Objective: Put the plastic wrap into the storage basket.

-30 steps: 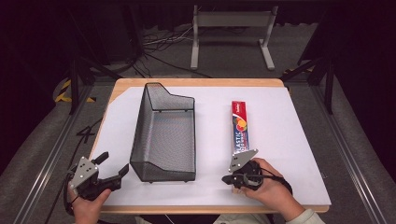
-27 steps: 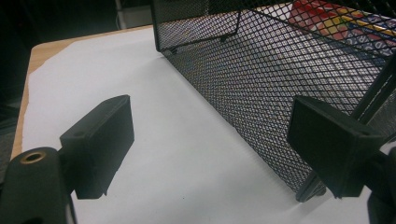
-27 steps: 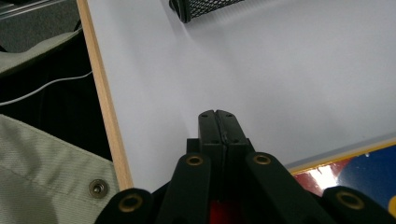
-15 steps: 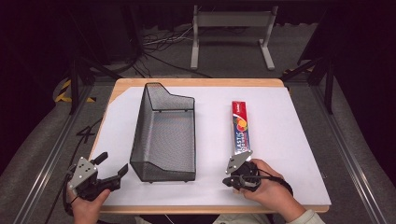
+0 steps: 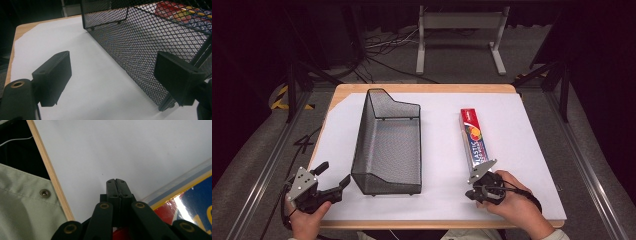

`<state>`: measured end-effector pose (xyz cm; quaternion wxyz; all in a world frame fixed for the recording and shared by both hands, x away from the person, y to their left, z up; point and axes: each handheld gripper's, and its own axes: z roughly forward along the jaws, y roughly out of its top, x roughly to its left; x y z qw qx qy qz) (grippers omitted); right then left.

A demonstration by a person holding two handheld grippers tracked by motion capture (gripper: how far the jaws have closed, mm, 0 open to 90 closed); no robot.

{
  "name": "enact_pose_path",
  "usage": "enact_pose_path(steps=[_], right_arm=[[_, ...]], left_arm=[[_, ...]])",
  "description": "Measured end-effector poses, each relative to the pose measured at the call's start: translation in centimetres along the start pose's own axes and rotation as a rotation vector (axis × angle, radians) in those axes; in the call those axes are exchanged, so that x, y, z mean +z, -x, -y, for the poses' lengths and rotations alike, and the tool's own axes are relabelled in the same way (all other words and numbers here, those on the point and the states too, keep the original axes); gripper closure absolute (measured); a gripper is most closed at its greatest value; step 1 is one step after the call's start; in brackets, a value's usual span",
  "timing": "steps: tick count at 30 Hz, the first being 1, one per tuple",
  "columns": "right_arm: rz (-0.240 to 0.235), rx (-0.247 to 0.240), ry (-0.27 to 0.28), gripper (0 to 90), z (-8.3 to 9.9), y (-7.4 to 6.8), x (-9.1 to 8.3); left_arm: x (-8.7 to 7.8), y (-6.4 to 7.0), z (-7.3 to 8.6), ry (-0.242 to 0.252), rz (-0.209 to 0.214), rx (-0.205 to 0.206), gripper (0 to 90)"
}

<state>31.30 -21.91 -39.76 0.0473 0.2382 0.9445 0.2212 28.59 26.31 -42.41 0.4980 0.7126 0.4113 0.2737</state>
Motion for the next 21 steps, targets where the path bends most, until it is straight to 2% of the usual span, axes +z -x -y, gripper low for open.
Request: enact_pose_path(steps=[8, 11, 16, 18, 21], right_arm=[[0.026, 0.071, -0.008, 90.0, 2.0, 1.6, -1.3], [0.034, 0.077, -0.012, 90.0, 2.3, 1.8, -1.4], [0.087, 0.12, -0.04, 90.0, 3.4, 2.7, -2.2], [0.078, 0.13, -0.022, 90.0, 3.7, 2.9, -2.4], [0.068, 0.112, 0.006, 90.0, 3.7, 2.9, -2.5]], left_arm=[[0.1, 0.0, 0.0, -0.004, -0.003, -0.001, 15.4], [0.1, 0.0, 0.0, -0.004, -0.003, -0.003, 15.4], [0.1, 0.0, 0.0, -0.003, -0.002, -0.004, 15.4], [0.1, 0.0, 0.0, -0.005, -0.001, -0.002, 15.4], [0.1, 0.1, 0.0, -0.007, -0.003, 0.0, 15.4]])
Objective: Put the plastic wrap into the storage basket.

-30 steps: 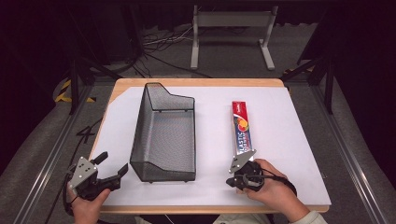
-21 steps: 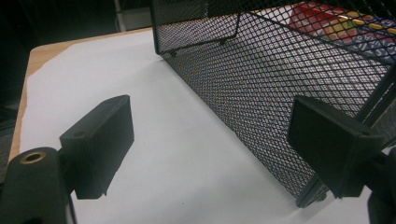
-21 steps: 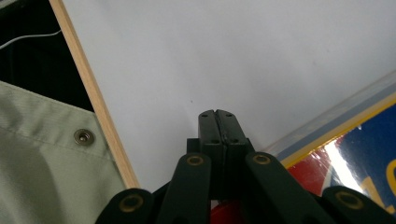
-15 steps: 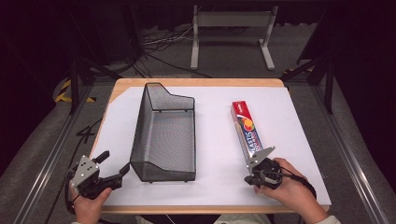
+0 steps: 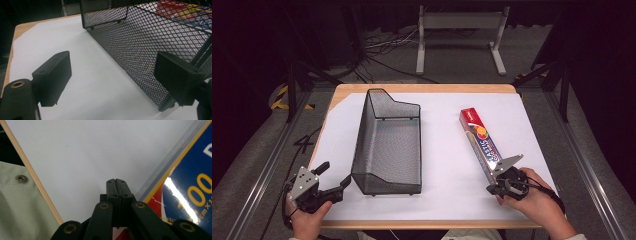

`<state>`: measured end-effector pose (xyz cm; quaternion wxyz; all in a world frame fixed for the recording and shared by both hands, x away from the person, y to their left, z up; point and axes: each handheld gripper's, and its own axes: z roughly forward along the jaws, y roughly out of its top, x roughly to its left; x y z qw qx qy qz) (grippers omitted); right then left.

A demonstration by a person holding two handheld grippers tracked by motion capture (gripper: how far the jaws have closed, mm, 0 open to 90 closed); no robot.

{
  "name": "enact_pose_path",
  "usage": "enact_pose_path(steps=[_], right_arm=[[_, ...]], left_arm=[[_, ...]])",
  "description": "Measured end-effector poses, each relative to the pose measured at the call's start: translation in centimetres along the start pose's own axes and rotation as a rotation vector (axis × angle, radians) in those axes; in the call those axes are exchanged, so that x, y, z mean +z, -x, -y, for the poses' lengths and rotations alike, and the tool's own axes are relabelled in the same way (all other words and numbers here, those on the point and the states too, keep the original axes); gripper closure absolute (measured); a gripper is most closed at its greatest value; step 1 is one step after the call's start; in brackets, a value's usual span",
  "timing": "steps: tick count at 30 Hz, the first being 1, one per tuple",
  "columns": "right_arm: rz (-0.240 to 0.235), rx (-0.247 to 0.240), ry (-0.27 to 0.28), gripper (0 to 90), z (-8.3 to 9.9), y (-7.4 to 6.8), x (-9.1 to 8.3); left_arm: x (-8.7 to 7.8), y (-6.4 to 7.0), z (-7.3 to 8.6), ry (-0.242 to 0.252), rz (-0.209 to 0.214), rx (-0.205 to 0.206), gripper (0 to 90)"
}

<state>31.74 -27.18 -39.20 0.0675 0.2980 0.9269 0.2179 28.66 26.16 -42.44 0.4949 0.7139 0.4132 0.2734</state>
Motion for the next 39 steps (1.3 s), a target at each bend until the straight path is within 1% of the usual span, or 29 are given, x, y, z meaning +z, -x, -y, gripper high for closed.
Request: enact_pose_path(steps=[1, 2, 3, 4, 6, 7, 8, 9, 10, 11, 12, 14, 16, 17, 19, 22, 23, 26, 28, 29, 30, 31, 33, 34, 35, 36, 37, 38, 39], right_arm=[[-0.024, -0.002, 0.033, 90.0, -0.1, 0.0, -0.2], [-0.024, -0.002, 0.033, 90.0, -0.1, 0.0, -0.2], [-0.034, -0.003, 0.058, 86.8, -0.1, -0.1, -0.5], [-0.033, -0.008, 0.1, 81.4, -0.2, -0.1, -0.7], [-0.039, 0.001, 0.189, 72.0, -0.2, -0.1, -1.2], [-0.037, 0.004, 0.232, 65.1, -0.2, -0.1, -1.4], [-0.02, 0.013, 0.274, 57.7, -0.2, -0.1, -1.5], [-0.001, 0.02, 0.335, 55.4, -0.2, 0.0, -1.7], [0.001, 0.025, 0.355, 55.2, -0.2, 0.0, -1.9], [0.012, 0.034, 0.386, 53.4, -0.2, 0.0, -2.1], [0.026, 0.037, 0.433, 51.2, -0.2, 0.0, -2.3], [0.041, 0.05, 0.501, 48.1, -0.2, 0.1, -2.8], [0.068, 0.046, 0.545, 46.0, -0.2, 0.1, -3.1], [0.08, 0.044, 0.566, 42.7, -0.2, 0.1, -3.3], [0.119, 0.036, 0.611, 38.2, -0.2, 0.0, -3.5], [0.138, 0.041, 0.657, 35.1, -0.4, 0.0, -3.6], [0.15, 0.05, 0.675, 33.3, -0.5, 0.0, -3.6], [0.181, 0.078, 0.697, 33.2, -0.8, 0.1, -3.6], [0.19, 0.105, 0.695, 34.6, -1.0, 0.3, -3.7], [0.186, 0.11, 0.692, 35.7, -1.1, 0.4, -3.7], [0.169, 0.12, 0.686, 37.2, -1.2, 0.4, -3.8], [0.161, 0.121, 0.673, 37.5, -1.3, 0.5, -3.9], [0.175, 0.103, 0.66, 40.5, -1.6, 0.5, -4.1], [0.178, 0.103, 0.653, 42.1, -1.7, 0.6, -4.2], [0.18, 0.118, 0.647, 42.0, -1.9, 0.8, -4.3], [0.171, 0.139, 0.639, 42.0, -2.0, 1.0, -4.3], [0.146, 0.17, 0.625, 41.6, -2.2, 1.3, -4.4], [0.146, 0.17, 0.625, 41.6, -2.2, 1.3, -4.4], [0.145, 0.185, 0.62, 39.9, -2.4, 1.5, -4.4]], left_arm=[[0.0, 0.0, 0.0, 0.0, 0.0, 0.0, 15.4], [0.0, 0.0, 0.0, 0.0, 0.0, 0.0, 15.4], [0.0, 0.0, 0.0, -0.001, -0.001, 0.0, 15.4], [0.0, 0.0, 0.0, -0.001, -0.001, 0.0, 15.4], [0.0, 0.0, 0.0, -0.001, 0.0, 0.0, 15.4], [0.0, 0.0, 0.0, -0.001, -0.001, 0.0, 15.4], [0.0, 0.0, 0.0, -0.001, -0.001, 0.0, 15.4], [0.0, 0.0, 0.0, -0.001, -0.001, 0.001, 15.4], [0.0, 0.0, 0.0, -0.002, -0.001, 0.0, 15.4], [0.0, 0.0, 0.0, 0.002, -0.001, -0.002, 15.4], [0.0, -0.1, 0.1, 0.002, -0.002, -0.002, 15.4], [0.0, 0.0, 0.0, -0.001, -0.002, -0.003, 15.4], [0.0, 0.0, 0.0, -0.001, -0.002, -0.002, 15.4], [0.0, 0.0, 0.0, -0.002, -0.002, -0.001, 15.4], [0.0, 0.0, 0.1, 0.0, -0.003, -0.004, 15.5], [0.0, -0.1, 0.1, -0.003, -0.005, -0.004, 15.4], [0.0, 0.0, 0.1, -0.001, -0.005, -0.005, 15.4], [0.0, -0.1, 0.2, -0.003, -0.007, -0.005, 15.4], [-0.1, -0.1, 0.2, -0.005, -0.011, -0.007, 15.4], [-0.2, -0.1, 0.2, -0.003, -0.013, -0.008, 15.4], [-0.2, -0.1, 0.2, 0.0, -0.013, -0.011, 15.4], [-0.2, -0.2, 0.2, 0.0, -0.015, -0.011, 15.5], [-0.3, -0.2, 0.3, -0.003, -0.018, -0.012, 15.4], [-0.3, -0.2, 0.3, -0.003, -0.019, -0.012, 15.5], [-0.3, -0.2, 0.3, -0.003, -0.019, -0.012, 15.5], [-0.3, -0.2, 0.3, -0.003, -0.019, -0.012, 15.5], [-0.2, -0.2, 0.3, -0.003, -0.018, -0.011, 15.5], [-0.2, -0.2, 0.3, -0.003, -0.018, -0.011, 15.5], [-0.2, -0.2, 0.3, -0.004, -0.018, -0.01, 15.5]])
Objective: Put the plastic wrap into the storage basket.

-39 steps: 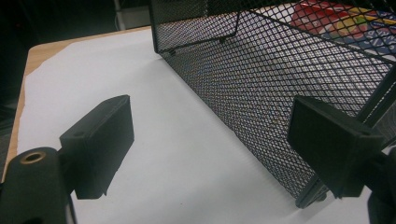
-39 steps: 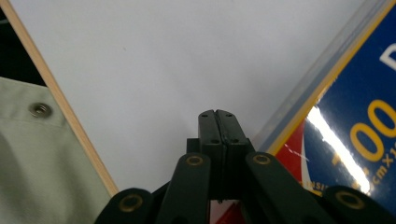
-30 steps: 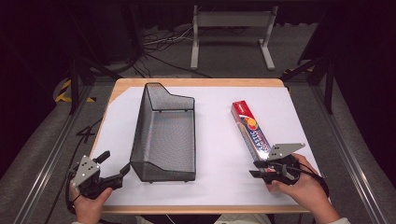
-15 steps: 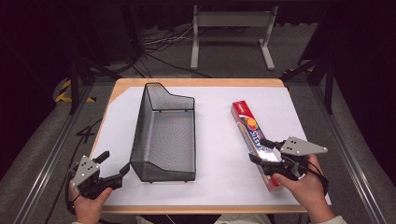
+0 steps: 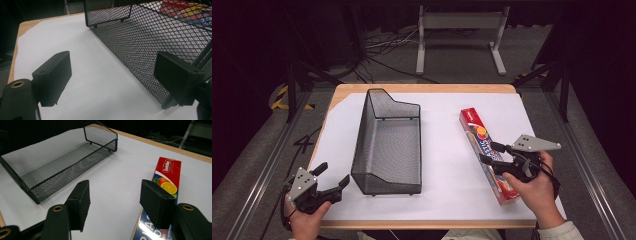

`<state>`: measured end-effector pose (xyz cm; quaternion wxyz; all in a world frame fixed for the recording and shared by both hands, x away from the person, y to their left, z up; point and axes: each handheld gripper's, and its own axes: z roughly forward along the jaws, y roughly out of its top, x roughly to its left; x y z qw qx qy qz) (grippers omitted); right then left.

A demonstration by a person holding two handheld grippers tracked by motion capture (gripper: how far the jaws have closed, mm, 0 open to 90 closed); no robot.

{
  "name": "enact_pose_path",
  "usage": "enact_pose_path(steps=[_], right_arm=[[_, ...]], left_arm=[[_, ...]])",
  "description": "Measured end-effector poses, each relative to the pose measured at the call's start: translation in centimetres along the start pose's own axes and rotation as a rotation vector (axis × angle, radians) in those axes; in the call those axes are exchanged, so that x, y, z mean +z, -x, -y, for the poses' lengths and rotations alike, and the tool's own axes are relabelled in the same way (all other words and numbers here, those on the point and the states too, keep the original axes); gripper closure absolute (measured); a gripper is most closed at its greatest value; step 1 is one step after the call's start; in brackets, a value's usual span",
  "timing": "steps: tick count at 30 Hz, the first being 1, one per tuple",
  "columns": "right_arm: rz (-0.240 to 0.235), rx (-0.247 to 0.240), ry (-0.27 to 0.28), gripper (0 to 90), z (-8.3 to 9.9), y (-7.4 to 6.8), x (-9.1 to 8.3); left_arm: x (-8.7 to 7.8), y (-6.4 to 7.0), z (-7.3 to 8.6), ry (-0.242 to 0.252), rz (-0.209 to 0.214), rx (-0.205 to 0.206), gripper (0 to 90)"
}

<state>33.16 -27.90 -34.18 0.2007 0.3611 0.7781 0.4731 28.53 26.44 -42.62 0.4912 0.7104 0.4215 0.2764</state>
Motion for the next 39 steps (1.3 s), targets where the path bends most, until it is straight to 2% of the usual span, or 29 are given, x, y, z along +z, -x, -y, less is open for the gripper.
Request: enact_pose_path(steps=[3, 7, 9, 11, 13, 17, 24, 29, 32, 35, 39], right_arm=[[0.054, -0.031, -0.017, 34.1, -0.8, 0.6, 0.8], [0.09, -0.063, -0.037, 26.8, -1.6, 1.2, 1.8], [0.102, -0.063, -0.052, 25.8, -2.0, 1.6, 2.2], [0.141, -0.067, -0.089, 21.1, -2.3, 2.0, 2.8], [0.157, -0.074, -0.115, 20.5, -2.4, 2.5, 3.3], [0.146, -0.026, -0.117, 18.6, -2.6, 3.5, 4.3], [0.137, 0.022, -0.126, 13.2, -2.4, 4.7, 6.0], [0.155, 0.051, -0.211, 13.3, -1.9, 5.4, 7.3], [0.144, 0.08, -0.303, 14.3, -1.4, 5.5, 8.2], [0.158, 0.08, -0.335, 14.8, -1.0, 5.5, 8.6], [0.183, 0.124, -0.381, 14.8, -0.2, 5.8, 9.4]], left_arm=[[0.0, 0.0, 0.0, -0.002, -0.001, -0.001, 15.5], [0.0, -0.1, 0.1, -0.002, -0.001, -0.005, 15.5], [0.0, -0.1, 0.1, 0.001, -0.004, -0.009, 15.5], [0.0, -0.2, 0.1, 0.003, -0.004, -0.005, 15.4], [-0.1, -0.2, 0.1, 0.001, -0.007, -0.005, 15.4], [-0.1, -0.2, 0.1, 0.003, -0.007, -0.007, 15.4], [-0.1, -0.2, 0.1, 0.001, -0.009, -0.007, 15.3], [-0.2, -0.2, 0.1, 0.001, -0.01, -0.004, 15.3], [-0.1, -0.2, 0.1, 0.002, -0.008, -0.004, 15.3], [-0.1, -0.2, 0.1, 0.001, -0.005, -0.005, 15.3], [-0.1, -0.2, 0.1, 0.0, -0.005, 0.0, 15.3]])
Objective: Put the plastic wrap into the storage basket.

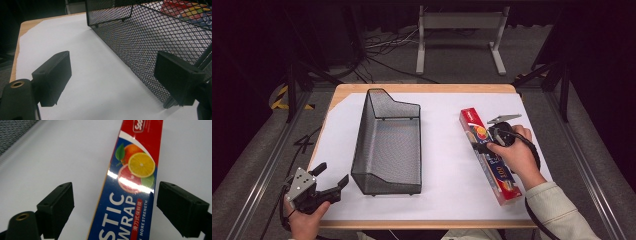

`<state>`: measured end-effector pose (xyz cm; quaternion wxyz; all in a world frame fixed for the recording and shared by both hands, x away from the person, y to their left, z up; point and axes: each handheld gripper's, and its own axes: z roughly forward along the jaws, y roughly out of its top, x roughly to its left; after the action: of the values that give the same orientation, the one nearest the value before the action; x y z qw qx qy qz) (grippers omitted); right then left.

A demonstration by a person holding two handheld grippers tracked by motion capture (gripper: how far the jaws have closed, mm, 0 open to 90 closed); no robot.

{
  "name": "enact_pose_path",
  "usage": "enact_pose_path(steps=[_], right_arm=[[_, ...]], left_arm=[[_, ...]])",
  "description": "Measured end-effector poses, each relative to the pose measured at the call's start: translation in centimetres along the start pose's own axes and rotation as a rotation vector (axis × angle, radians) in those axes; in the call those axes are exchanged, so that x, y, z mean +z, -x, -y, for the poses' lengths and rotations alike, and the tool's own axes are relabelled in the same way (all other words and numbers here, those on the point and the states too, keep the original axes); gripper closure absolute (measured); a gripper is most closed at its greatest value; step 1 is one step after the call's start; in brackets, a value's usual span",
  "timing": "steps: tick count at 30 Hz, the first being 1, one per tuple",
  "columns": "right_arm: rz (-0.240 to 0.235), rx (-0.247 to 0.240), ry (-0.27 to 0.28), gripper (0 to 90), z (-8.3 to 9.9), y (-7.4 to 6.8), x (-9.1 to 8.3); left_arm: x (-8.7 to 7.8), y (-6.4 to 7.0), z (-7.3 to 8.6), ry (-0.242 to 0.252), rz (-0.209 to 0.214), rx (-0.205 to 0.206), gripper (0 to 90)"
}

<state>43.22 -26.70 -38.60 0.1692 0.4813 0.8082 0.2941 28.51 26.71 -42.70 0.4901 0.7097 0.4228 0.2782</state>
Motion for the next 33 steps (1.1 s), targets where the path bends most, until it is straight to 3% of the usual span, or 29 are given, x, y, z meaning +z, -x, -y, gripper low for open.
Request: enact_pose_path(steps=[3, 10, 12, 14, 18, 20, 22, 33], right_arm=[[0.025, 0.008, -0.031, 15.3, 0.3, 0.4, 0.8], [-0.005, 0.032, -0.073, 18.8, 0.8, 0.8, 1.8], [-0.012, -0.011, -0.102, 19.4, 0.9, 0.6, 2.1], [-0.004, -0.023, -0.123, 19.4, 1.0, 0.4, 2.1], [0.011, 0.044, -0.171, 19.8, 1.2, 0.1, 2.1], [0.011, 0.046, -0.187, 20.6, 1.2, 0.0, 2.2], [0.029, 0.019, -0.213, 23.6, 1.3, -0.1, 2.4], [0.096, 0.119, -0.246, 37.2, 1.1, -0.6, 1.9]], left_arm=[[0.0, 0.0, 0.0, 0.001, -0.001, -0.004, 15.3], [0.0, 0.0, 0.0, 0.002, -0.004, -0.003, 15.3], [0.0, 0.0, 0.0, 0.003, -0.002, 0.0, 15.3], [0.0, 0.0, 0.0, 0.003, -0.003, 0.0, 15.3], [0.0, 0.0, 0.0, 0.004, -0.003, 0.0, 15.3], [0.0, 0.0, 0.0, 0.004, -0.003, -0.001, 15.3], [0.0, 0.0, 0.0, 0.004, -0.004, 0.001, 15.3], [-0.1, 0.0, 0.0, 0.004, -0.007, -0.001, 15.4]])
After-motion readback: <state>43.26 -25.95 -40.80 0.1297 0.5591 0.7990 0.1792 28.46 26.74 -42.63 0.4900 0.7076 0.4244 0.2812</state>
